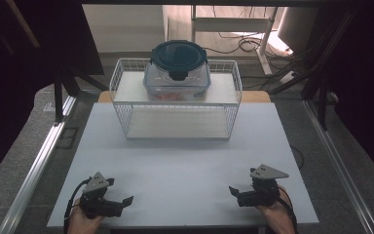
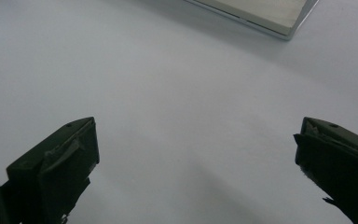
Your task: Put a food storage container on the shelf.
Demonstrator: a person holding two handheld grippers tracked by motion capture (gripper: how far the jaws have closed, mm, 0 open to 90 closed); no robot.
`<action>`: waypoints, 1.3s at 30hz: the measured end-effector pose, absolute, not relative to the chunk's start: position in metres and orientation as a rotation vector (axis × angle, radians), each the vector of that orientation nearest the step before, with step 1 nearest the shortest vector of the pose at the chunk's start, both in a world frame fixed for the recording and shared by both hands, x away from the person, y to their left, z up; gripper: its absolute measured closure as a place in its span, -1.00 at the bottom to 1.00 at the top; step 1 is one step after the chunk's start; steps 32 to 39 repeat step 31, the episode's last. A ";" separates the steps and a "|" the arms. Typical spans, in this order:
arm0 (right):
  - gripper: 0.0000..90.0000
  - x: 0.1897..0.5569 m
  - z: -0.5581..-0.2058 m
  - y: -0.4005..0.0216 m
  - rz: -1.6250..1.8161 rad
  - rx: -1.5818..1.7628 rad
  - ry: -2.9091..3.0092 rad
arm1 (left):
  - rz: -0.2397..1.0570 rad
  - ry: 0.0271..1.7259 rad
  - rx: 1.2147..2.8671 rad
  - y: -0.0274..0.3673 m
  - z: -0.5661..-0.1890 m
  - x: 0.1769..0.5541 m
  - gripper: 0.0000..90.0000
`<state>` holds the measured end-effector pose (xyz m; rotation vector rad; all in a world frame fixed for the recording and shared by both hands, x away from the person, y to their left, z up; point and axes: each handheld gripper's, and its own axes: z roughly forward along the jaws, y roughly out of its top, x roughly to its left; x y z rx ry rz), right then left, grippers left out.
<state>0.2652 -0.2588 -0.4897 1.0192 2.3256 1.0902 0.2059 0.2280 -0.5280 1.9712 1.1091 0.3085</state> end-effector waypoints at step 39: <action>-1.00 0.265 -0.512 -0.258 0.966 1.076 2.442 | 0.271 1.171 2.101 0.222 -0.545 0.215 -0.98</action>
